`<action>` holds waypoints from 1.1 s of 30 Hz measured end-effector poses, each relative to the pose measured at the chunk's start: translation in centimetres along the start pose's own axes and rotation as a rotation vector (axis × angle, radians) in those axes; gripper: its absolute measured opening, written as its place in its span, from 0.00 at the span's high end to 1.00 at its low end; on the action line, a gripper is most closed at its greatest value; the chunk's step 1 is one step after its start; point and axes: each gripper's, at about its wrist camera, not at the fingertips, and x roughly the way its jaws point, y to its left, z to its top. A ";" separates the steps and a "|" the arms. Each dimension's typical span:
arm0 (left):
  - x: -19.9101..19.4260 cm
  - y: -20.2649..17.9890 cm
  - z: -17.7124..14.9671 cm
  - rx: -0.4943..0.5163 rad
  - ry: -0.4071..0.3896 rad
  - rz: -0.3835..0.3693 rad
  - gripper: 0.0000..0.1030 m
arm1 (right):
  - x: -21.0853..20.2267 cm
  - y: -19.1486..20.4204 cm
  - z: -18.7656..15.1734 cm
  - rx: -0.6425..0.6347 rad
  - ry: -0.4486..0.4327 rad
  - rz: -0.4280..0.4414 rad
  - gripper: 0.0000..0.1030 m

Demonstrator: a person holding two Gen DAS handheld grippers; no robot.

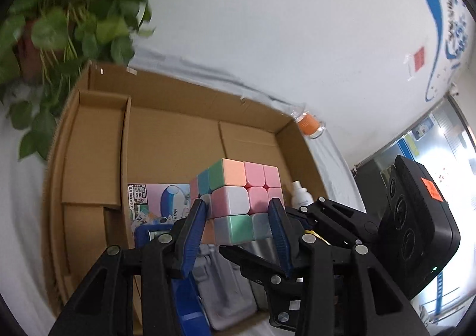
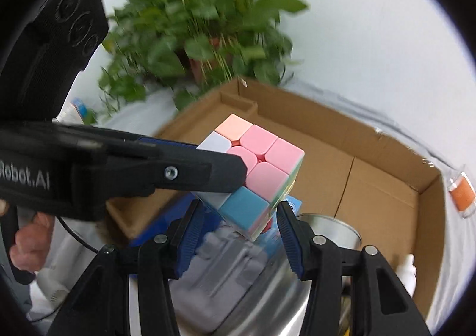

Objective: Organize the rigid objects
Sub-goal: 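Grasp the pastel Rubik's cube with the left gripper and lower it into the box, then release the cube and move the left gripper to the white fan, then grasp the white handheld fan by its head with the left gripper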

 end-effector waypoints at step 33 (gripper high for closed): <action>-27.4 -1.9 -26.0 0.034 -0.319 0.464 0.01 | -11.8 17.0 -17.9 0.024 -0.115 0.159 0.15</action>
